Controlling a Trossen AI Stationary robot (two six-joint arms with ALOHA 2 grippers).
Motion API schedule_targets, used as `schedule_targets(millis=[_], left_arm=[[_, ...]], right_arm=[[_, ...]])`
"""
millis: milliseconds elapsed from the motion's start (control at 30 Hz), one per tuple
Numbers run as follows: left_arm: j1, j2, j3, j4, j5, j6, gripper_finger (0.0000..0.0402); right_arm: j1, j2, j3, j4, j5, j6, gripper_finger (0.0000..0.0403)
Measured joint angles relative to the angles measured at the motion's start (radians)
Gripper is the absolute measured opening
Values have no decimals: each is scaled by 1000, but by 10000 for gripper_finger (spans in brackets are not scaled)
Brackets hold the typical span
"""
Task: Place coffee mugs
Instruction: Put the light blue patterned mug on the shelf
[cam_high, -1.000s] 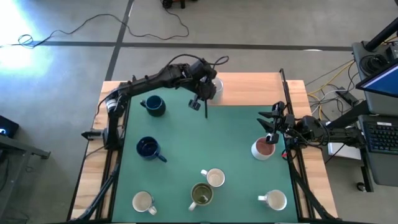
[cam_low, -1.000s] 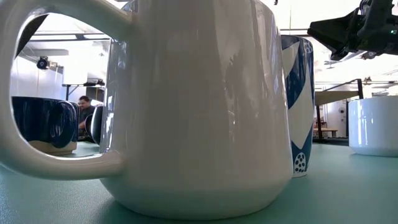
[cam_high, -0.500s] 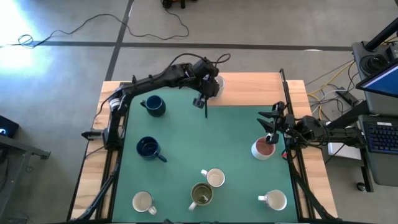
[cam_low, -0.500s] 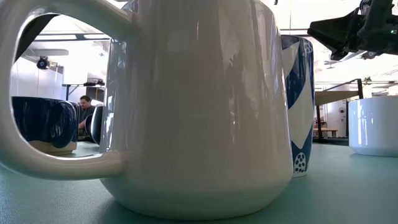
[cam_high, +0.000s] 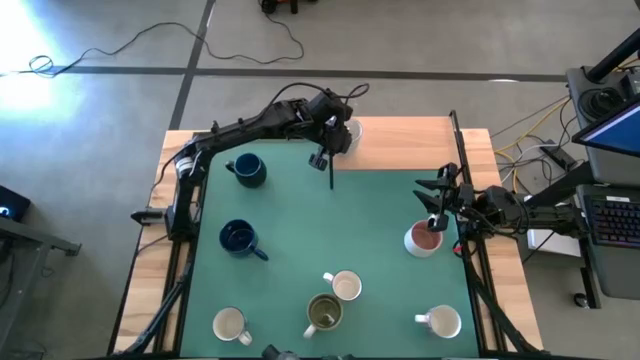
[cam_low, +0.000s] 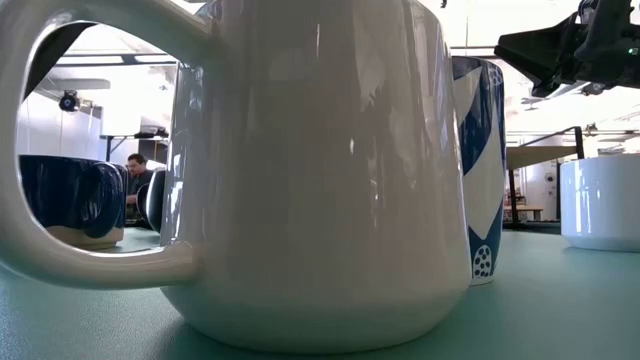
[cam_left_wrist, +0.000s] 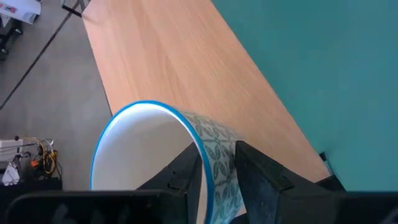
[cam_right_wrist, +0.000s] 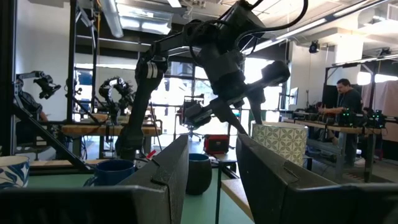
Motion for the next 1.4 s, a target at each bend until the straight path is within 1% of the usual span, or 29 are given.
schedule_targets(millis=[433, 933, 1067, 1200, 1400], left_arm=[[40, 0, -1, 63, 2, 18, 75], [83, 0, -2, 69, 2, 13, 75], [92, 0, -2, 82, -9, 10, 75], [100, 0, -2, 94, -46, 3, 75], [107, 0, -2, 93, -54, -4, 75]], right_arm=[[0, 0, 0, 0, 0, 0, 123], [0, 0, 0, 0, 0, 0, 123], [0, 0, 0, 0, 0, 0, 123], [0, 0, 0, 0, 0, 0, 123], [0, 0, 0, 0, 0, 0, 123]])
